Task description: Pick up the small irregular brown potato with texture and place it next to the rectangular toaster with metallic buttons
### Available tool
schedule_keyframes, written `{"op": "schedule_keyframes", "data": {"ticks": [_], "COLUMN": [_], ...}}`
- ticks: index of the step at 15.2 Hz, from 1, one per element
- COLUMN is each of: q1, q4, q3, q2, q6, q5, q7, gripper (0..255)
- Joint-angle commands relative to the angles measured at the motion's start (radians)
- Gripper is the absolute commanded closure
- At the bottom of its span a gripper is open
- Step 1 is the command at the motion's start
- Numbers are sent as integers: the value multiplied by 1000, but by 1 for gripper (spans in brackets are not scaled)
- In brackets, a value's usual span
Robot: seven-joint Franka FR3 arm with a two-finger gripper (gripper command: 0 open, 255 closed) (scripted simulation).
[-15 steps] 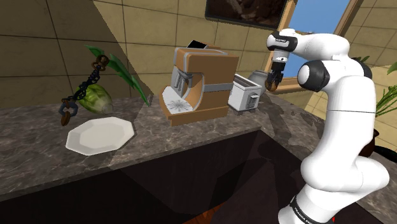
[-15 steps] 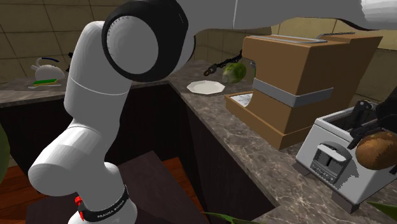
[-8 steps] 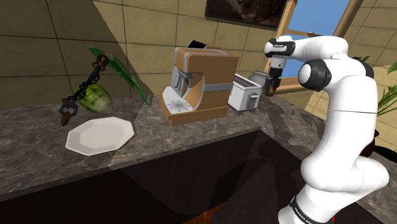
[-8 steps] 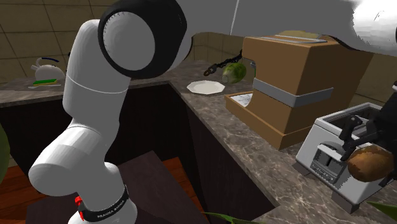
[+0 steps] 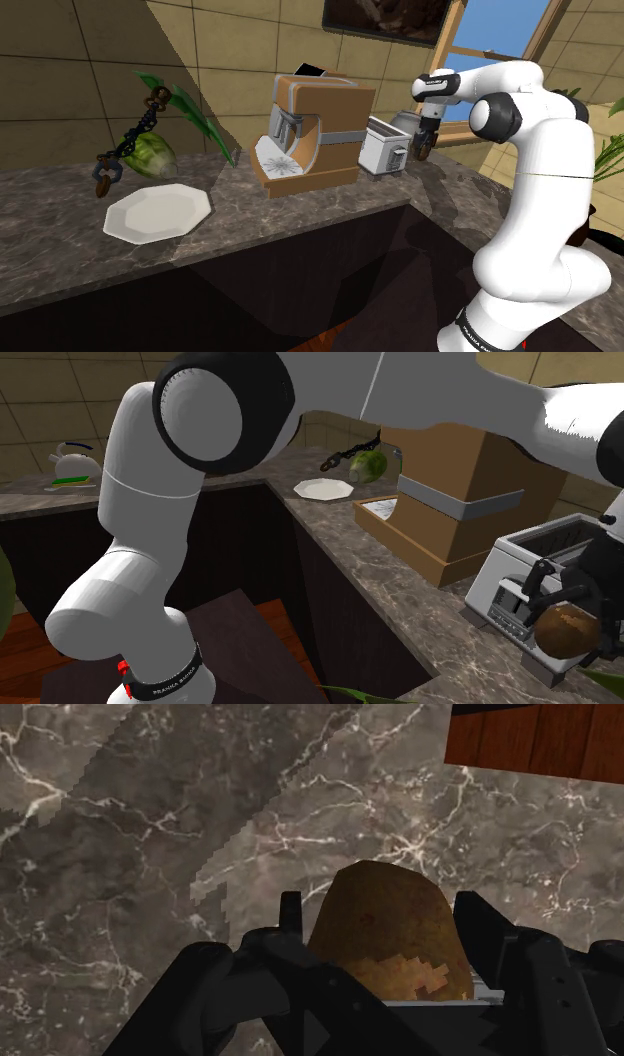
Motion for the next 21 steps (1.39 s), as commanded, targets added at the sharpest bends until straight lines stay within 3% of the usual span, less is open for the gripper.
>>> {"op": "schedule_keyframes", "data": {"ticks": [1, 21], "q1": [1, 2], "q4": [-19, -181], "q3": [1, 8], "q2": [5, 69], "q6": [24, 250], "q5": [1, 13], "q7": [1, -1], "gripper": [255, 255]}}
